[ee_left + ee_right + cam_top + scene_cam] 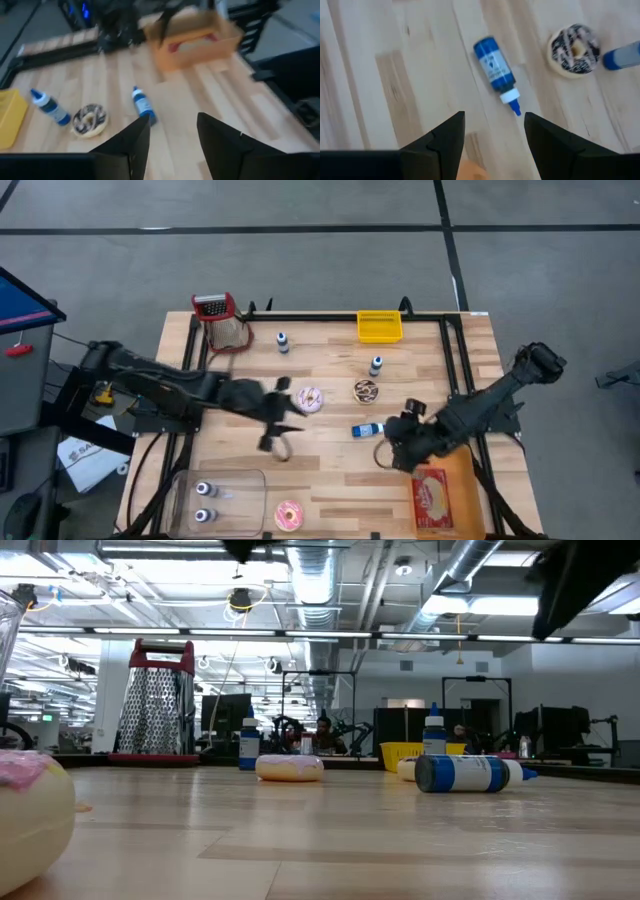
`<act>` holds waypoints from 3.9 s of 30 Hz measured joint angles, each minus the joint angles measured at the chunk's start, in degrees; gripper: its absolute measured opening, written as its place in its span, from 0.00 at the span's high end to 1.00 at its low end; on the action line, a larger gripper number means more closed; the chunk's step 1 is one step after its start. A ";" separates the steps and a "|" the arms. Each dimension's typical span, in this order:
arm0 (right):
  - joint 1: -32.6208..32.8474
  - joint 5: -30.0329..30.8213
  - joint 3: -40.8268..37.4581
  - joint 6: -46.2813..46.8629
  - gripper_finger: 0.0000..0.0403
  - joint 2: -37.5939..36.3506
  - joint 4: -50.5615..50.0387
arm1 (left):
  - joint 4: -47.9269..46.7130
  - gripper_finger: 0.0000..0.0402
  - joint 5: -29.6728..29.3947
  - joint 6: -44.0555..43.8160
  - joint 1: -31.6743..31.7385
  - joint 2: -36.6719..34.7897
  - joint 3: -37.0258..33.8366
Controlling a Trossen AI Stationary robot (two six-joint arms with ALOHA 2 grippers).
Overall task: Pick & Place Food Item
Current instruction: Put the bottom blue food coloring bottle into the transparent bin
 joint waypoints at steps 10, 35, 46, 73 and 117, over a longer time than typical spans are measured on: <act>-14.75 -17.00 -7.35 -24.95 0.51 5.63 2.34 | 9.99 0.67 -0.28 0.40 -6.13 -20.09 -16.50; -21.89 -21.29 -13.23 -38.64 0.80 14.49 18.27 | 12.91 0.70 -1.78 0.40 -7.21 -23.19 -19.25; -18.61 -18.30 -7.51 -34.06 0.88 3.86 15.50 | 12.89 0.70 -1.74 -0.23 -7.21 -23.19 -19.25; -16.08 -23.99 19.18 -41.53 0.90 20.17 -4.86 | 25.40 0.70 -9.28 -1.55 -4.78 -5.45 -16.96; -20.66 -24.20 25.47 -51.71 0.87 26.07 -1.59 | 15.31 0.70 -9.06 -5.82 -5.98 -6.80 -14.20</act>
